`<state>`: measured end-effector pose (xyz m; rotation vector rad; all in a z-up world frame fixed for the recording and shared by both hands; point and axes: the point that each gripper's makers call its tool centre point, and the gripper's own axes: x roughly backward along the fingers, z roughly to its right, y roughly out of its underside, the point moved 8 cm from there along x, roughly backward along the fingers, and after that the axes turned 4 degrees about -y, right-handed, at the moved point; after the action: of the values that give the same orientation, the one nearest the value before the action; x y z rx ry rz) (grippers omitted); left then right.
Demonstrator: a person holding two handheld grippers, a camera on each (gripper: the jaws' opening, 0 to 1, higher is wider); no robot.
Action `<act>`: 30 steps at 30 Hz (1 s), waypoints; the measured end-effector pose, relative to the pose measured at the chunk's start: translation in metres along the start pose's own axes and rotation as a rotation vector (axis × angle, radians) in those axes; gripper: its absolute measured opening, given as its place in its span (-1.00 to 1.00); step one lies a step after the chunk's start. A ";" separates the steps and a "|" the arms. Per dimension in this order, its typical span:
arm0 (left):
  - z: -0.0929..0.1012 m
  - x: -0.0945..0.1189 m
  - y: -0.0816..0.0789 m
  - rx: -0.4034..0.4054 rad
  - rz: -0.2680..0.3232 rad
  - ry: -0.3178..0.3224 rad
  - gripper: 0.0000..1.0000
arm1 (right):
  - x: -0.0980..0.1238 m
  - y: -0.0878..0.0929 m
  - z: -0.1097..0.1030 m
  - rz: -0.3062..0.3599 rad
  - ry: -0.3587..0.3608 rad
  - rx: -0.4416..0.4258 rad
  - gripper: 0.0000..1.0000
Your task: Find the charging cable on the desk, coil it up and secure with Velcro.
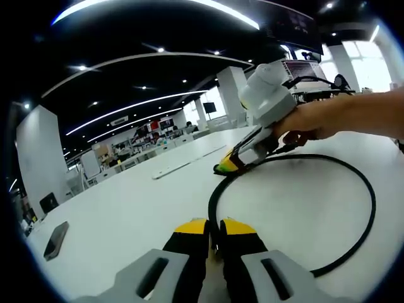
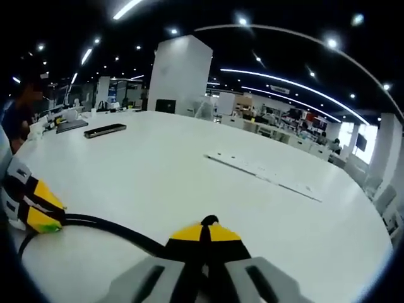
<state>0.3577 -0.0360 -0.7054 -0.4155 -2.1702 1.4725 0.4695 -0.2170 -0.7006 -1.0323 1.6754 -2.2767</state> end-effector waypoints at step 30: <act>0.003 0.001 0.000 -0.011 0.004 -0.003 -0.83 | 0.021 0.006 -0.010 -0.014 -0.031 -0.018 -0.94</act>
<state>0.3554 -0.0374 -0.7059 -0.4215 -2.1823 1.4649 0.4457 -0.2213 -0.6975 -1.0810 1.6844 -2.2460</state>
